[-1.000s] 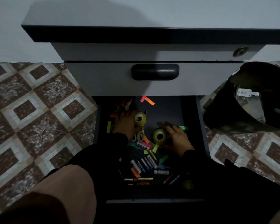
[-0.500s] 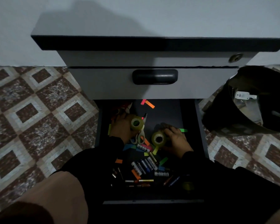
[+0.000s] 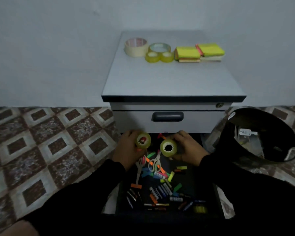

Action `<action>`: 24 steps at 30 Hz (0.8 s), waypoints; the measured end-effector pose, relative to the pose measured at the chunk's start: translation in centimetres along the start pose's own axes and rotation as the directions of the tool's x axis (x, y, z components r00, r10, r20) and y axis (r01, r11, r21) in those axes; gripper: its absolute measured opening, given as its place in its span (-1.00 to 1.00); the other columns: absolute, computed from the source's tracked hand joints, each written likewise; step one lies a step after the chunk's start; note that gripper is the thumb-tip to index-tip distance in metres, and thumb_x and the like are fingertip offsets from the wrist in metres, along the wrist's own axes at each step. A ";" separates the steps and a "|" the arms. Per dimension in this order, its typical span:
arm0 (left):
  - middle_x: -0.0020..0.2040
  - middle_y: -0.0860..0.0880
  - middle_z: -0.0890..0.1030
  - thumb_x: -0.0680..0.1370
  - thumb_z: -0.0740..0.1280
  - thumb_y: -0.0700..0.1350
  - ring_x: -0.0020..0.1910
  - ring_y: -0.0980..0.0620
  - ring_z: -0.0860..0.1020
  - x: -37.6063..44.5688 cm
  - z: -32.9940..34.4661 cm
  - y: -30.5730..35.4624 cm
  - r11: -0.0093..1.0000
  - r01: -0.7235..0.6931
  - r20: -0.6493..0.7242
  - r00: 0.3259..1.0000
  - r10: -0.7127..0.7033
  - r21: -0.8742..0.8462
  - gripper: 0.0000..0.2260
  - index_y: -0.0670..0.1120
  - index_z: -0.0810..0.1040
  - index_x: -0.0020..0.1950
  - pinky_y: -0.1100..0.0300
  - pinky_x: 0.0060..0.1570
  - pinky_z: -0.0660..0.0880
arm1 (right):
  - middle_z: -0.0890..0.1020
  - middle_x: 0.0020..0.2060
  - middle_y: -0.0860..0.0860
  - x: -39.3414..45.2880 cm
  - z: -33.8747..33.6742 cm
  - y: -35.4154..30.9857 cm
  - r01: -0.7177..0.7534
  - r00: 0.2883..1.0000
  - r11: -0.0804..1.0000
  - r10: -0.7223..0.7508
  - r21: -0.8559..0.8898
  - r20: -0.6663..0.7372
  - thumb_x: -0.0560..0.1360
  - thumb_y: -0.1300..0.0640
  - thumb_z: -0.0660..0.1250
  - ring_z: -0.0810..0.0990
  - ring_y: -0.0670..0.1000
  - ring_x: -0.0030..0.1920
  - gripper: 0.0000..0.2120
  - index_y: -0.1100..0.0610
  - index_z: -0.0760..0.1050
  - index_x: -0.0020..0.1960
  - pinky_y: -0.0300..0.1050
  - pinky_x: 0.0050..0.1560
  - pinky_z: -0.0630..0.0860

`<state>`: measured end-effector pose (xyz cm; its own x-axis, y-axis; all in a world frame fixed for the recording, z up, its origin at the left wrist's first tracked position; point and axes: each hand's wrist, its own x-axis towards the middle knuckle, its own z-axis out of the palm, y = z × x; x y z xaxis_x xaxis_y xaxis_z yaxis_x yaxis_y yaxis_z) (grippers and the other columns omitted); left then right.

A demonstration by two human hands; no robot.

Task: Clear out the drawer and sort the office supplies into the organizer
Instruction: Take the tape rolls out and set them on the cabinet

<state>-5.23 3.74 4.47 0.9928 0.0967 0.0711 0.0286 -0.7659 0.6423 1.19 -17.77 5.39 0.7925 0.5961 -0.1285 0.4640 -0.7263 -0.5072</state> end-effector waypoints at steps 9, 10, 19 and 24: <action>0.14 -0.16 0.50 0.25 0.31 0.17 0.13 -0.08 0.49 1.4 -8.8 4.9 0.998 -0.068 -0.090 0.994 0.067 0.002 -0.35 -0.18 0.51 0.24 0.09 0.13 0.42 | 0.43 0.12 0.10 1.9 -9.3 -5.9 0.155 0.976 0.988 -0.157 -0.020 -0.153 0.30 0.16 0.53 0.42 0.07 0.16 -0.41 0.17 0.41 0.27 -0.17 0.14 0.37; 0.13 -0.19 0.51 0.26 0.34 0.11 0.12 -0.14 0.50 1.9 -9.5 5.2 0.997 -0.069 -0.104 0.992 0.071 0.021 -0.39 -0.19 0.52 0.23 0.07 0.11 0.43 | 0.43 0.12 0.11 2.3 -10.3 -6.5 0.162 0.972 0.987 -0.163 -0.016 -0.167 0.31 0.16 0.53 0.43 0.07 0.15 -0.42 0.16 0.41 0.27 -0.18 0.12 0.37; 0.11 -0.19 0.51 0.10 0.23 0.26 0.08 -0.19 0.51 7.2 -14.1 6.2 0.998 -0.041 -0.228 0.973 0.029 -0.050 -0.19 -0.16 0.51 0.24 -0.06 0.10 0.46 | 0.45 0.13 0.10 8.7 -15.5 -8.9 0.127 0.958 0.992 -0.118 0.020 -0.260 0.29 0.13 0.55 0.46 0.06 0.10 -0.44 0.14 0.44 0.24 -0.22 0.04 0.36; 0.14 -0.17 0.51 0.08 0.22 0.28 0.08 -0.16 0.52 9.5 -15.4 4.8 0.999 -0.014 -0.259 0.966 0.003 -0.041 -0.16 -0.15 0.51 0.26 -0.03 0.11 0.46 | 0.46 0.16 0.12 14.0 -16.2 -9.6 0.110 0.960 0.994 -0.114 -0.028 -0.255 0.32 0.11 0.53 0.45 0.08 0.15 -0.43 0.16 0.42 0.26 -0.14 0.14 0.33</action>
<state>2.50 10.78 20.02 0.9286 0.2558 0.2687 0.0096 -0.7406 0.6719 14.26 -7.99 22.27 0.8092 0.5676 0.1516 0.5595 -0.6657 -0.4938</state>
